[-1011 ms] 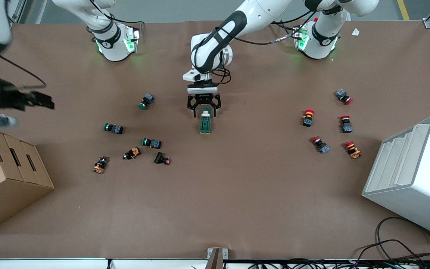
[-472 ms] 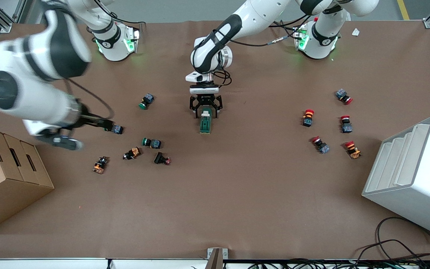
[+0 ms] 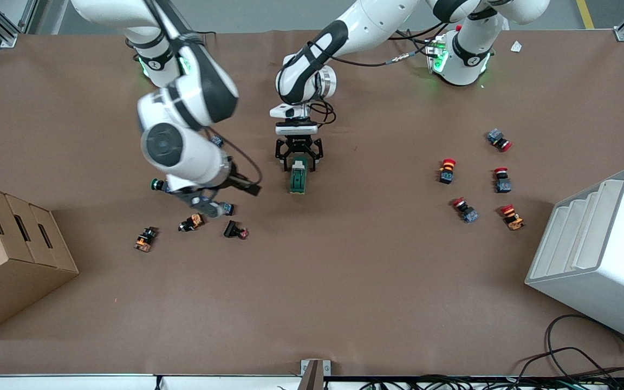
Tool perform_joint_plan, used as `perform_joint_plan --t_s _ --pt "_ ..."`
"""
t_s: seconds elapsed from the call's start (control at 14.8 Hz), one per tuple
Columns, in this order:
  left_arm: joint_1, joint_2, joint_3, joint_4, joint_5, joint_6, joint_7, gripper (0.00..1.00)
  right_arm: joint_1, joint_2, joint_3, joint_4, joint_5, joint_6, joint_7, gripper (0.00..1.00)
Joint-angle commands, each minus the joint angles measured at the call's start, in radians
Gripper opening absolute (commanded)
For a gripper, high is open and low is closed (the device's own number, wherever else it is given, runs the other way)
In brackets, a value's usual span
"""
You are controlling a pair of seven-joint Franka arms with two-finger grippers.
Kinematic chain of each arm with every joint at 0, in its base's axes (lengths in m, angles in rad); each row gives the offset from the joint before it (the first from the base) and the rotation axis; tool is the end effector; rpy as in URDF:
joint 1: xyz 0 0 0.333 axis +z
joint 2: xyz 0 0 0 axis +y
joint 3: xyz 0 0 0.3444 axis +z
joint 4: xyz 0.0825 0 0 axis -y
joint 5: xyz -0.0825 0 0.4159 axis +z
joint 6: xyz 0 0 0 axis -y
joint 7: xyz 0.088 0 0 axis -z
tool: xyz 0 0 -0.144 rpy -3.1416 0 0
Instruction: Close load switch with both arms
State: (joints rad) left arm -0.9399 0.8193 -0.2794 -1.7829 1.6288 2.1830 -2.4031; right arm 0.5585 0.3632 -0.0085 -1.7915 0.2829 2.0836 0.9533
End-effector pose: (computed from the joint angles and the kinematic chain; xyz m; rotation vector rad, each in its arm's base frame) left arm 0.3009 -0.6104 0.0677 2.8179 -0.0216 1.3711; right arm 0.5601 0.3707 0.3180 -2.8854 0.8158 0.3226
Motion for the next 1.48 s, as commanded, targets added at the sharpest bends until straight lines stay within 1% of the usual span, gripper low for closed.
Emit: perform_joint_plan --t_s 0.0,0.07,0.2,0.34,0.54,0.67,0.88,1.01,1.15,1.42 --pt "-0.016 0.069 0.006 0.013 0.080 -0.002 -0.098 1.00 0.084 -0.015 -0.011 -0.146 0.068 0.197 0.027 1.00" --pt "-0.017 0.070 0.008 0.013 0.089 -0.002 -0.111 1.00 0.116 0.008 -0.011 -0.164 0.081 0.257 0.027 1.00" --pt "-0.017 0.070 0.008 0.014 0.089 -0.002 -0.111 1.00 0.168 0.058 -0.011 -0.167 0.099 0.338 0.028 1.00" --pt "-0.017 0.070 0.009 0.014 0.089 -0.002 -0.111 1.00 0.216 0.112 -0.011 -0.169 0.143 0.427 0.030 1.00" --pt "-0.016 0.067 0.009 0.016 0.089 -0.002 -0.111 1.00 0.254 0.148 -0.011 -0.169 0.153 0.443 0.030 1.00" --pt "-0.016 0.067 0.011 0.016 0.089 -0.002 -0.110 1.00 0.279 0.167 -0.011 -0.166 0.154 0.452 0.068 1.00" --pt "-0.016 0.066 0.012 0.016 0.089 -0.002 -0.111 1.00 0.291 0.197 -0.011 -0.161 0.157 0.506 0.081 1.00" --pt "-0.014 0.066 0.012 0.016 0.089 -0.002 -0.111 1.00 0.304 0.224 -0.010 -0.151 0.194 0.536 0.084 1.00" --pt "-0.014 0.064 0.014 0.016 0.089 -0.002 -0.110 1.00 0.313 0.235 -0.010 -0.135 0.232 0.536 0.084 1.00" --pt "-0.014 0.063 0.014 0.022 0.089 -0.002 -0.113 1.00 0.313 0.235 -0.010 -0.122 0.260 0.530 0.085 1.00"
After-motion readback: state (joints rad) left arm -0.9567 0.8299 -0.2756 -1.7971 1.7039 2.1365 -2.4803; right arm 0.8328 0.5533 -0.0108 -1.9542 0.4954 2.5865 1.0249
